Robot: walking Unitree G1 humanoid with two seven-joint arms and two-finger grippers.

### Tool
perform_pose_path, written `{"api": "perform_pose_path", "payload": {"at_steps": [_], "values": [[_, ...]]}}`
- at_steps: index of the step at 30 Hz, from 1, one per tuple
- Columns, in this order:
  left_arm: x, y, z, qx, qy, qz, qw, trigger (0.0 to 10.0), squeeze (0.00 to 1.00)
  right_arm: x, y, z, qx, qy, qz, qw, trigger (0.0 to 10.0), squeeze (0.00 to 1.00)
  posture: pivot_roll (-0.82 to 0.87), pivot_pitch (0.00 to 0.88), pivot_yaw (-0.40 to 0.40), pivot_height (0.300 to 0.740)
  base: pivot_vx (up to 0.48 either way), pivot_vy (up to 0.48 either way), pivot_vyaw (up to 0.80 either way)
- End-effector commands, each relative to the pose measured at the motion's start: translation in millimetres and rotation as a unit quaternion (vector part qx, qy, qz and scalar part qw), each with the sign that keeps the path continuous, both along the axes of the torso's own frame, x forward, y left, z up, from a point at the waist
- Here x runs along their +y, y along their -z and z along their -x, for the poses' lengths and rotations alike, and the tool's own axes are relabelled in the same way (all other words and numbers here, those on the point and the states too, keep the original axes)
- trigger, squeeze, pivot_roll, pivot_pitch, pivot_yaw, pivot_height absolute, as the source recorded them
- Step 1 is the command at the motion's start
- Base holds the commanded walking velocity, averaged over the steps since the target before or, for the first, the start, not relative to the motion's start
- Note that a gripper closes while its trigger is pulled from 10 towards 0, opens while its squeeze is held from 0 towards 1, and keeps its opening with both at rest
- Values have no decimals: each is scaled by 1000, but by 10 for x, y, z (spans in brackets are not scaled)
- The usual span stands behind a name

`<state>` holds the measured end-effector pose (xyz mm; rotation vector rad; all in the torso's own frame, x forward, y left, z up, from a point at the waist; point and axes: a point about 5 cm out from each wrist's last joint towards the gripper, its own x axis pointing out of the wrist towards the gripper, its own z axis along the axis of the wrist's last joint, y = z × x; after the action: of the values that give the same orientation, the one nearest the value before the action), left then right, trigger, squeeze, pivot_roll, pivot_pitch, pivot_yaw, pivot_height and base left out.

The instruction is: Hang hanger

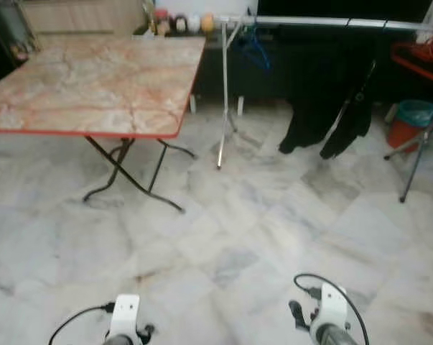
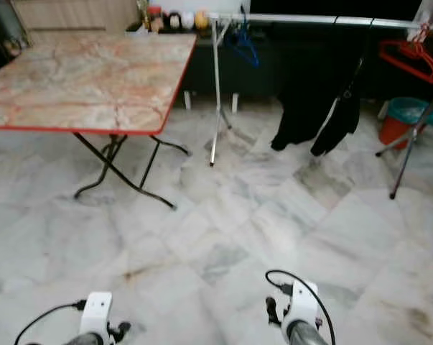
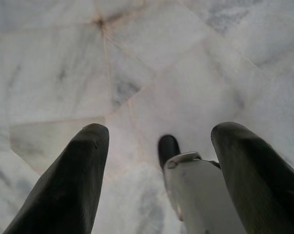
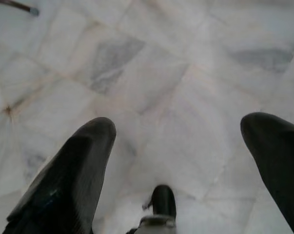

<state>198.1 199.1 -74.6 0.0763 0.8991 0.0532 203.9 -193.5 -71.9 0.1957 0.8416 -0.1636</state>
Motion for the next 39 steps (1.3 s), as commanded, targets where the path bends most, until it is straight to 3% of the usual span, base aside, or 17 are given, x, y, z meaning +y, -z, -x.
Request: {"api": "perform_pose_path", "payload": {"at_steps": [1, 7, 19, 23, 39], "values": [[43, 17, 42, 9, -6, -3, 1000, 10000, 0, 54, 22, 26, 3, 4, -11, 1000, 10000, 0, -9, 0, 20, 740, 0, -300, 0], [41, 19, 44, 10, -3, -6, 1000, 10000, 0, 49, 22, 28, 3, 3, -10, 1000, 10000, 0, -10, 0, 21, 740, 0, -301, 0], [29, 25, 53, 8, -17, 6, 1000, 10000, 0, 33, 25, 36, 4, 7, -7, 1000, 10000, 0, -13, 0, 16, 740, 0, 0, 0], [29, 24, 54, 5, -20, 10, 1000, 10000, 0, 36, 29, 42, 5, 10, -8, 1000, 10000, 0, -17, 0, 17, 740, 0, 0, -683], [28, 38, 83, 7, -17, 12, 1000, 10000, 0, 27, 38, 68, 5, 7, 7, 1000, 10000, 0, -27, 0, 29, 740, 308, 0, -109]]}}
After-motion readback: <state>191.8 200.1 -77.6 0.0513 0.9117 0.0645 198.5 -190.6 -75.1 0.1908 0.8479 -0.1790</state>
